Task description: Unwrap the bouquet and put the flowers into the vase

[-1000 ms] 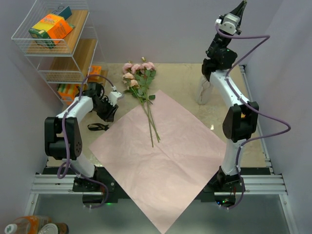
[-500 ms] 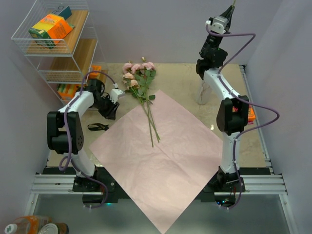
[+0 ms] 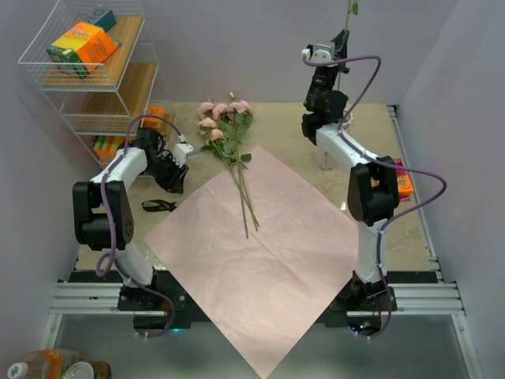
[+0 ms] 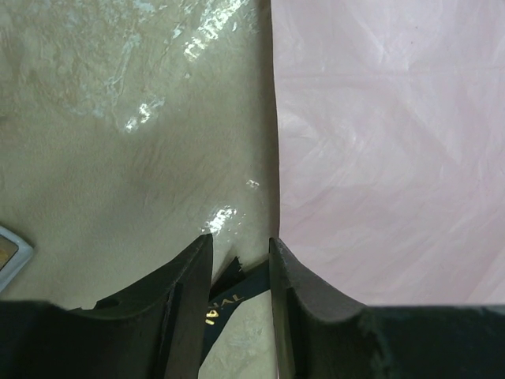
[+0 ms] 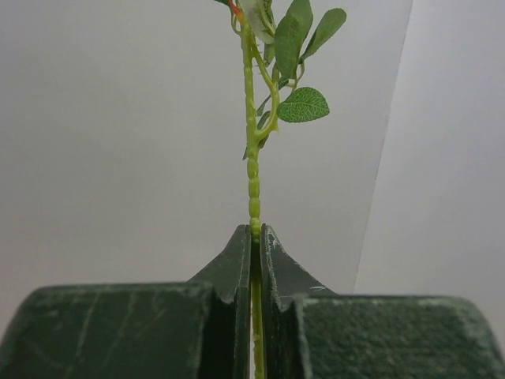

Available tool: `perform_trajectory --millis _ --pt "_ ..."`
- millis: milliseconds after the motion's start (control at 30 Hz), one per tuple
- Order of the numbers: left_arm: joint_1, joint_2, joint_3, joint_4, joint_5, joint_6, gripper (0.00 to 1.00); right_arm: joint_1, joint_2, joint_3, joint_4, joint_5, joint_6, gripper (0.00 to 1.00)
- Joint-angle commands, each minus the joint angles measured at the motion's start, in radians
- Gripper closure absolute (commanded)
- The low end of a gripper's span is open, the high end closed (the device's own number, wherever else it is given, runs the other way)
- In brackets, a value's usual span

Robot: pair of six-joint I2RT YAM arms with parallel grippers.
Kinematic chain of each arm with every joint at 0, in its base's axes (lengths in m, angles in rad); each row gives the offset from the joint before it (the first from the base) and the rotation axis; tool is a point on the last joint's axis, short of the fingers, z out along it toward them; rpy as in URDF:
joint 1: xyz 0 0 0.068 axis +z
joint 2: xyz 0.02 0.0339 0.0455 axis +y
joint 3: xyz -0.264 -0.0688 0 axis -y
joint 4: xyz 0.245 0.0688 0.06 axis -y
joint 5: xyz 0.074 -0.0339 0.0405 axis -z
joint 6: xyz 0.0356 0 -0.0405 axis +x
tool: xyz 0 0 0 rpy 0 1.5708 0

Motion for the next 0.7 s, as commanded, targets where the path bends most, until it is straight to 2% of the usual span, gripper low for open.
perform_trajectory --millis 0,33,333,367,400,467,633,667 --pt "0.026 -0.072 -0.008 -0.006 0.030 0.048 0.61 0.016 -0.119 -0.061 0.316 0.062 -0.067 0.96" --pt "0.034 -0.078 -0.016 -0.008 0.030 0.051 0.61 0.021 -0.135 -0.079 0.319 0.086 -0.073 0.92" --pt "0.066 -0.131 -0.042 -0.023 0.033 0.083 0.61 0.050 -0.208 -0.314 0.377 0.186 -0.113 0.85" --pt "0.067 -0.138 -0.042 -0.026 0.035 0.083 0.61 0.052 -0.216 -0.325 0.379 0.197 -0.113 0.83" --pt "0.070 -0.141 -0.042 -0.028 0.036 0.084 0.61 0.056 -0.222 -0.337 0.377 0.206 -0.114 0.74" --pt "0.072 -0.150 -0.044 -0.029 0.033 0.089 0.61 0.061 -0.239 -0.368 0.359 0.241 -0.111 0.66" --pt "0.071 -0.164 -0.044 -0.035 0.033 0.091 0.61 0.089 -0.316 -0.464 0.302 0.350 -0.064 0.58" --pt "0.072 -0.169 -0.044 -0.037 0.033 0.091 0.61 0.110 -0.340 -0.482 0.228 0.369 -0.047 0.57"
